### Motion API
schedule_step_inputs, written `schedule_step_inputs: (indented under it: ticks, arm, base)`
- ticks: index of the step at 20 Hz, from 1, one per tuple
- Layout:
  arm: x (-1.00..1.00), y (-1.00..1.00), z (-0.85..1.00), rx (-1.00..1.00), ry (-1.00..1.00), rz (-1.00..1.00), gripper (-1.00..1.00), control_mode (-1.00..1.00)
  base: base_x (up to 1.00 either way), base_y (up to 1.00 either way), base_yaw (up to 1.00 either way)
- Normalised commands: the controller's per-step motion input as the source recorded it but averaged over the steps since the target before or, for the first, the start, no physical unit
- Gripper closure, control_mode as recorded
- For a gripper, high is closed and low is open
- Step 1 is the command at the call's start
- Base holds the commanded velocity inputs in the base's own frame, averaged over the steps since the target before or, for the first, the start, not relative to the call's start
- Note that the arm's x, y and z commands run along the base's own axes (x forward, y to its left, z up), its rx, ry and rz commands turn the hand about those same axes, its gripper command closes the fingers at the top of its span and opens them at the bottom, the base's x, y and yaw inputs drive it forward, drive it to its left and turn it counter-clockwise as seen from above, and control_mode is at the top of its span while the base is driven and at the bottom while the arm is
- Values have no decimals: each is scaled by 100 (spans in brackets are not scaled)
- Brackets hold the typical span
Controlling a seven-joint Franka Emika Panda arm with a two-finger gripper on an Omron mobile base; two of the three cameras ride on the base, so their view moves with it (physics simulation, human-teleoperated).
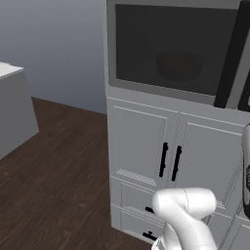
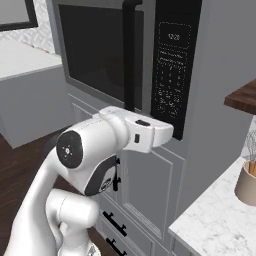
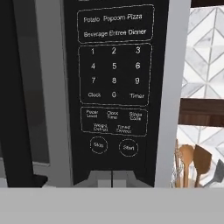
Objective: Pick the carrot from the sink and place it in the bowl. Then pick the bowl and place it in the microwave. Then close the microwave door and press the start button.
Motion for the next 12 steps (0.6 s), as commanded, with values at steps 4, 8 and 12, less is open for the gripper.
schedule_step_inputs:
  ticks: [4, 8, 12]
  arm:
    - [48, -13, -9, 0, 0, 0, 100, -100]
    - [13, -46, -1, 2, -1, 0, 100, -100]
    - [21, -5, -11, 0, -1, 0, 100, -100]
  base:
    - [0, 0, 0]
    - [0, 0, 0]
    - [0, 0, 0]
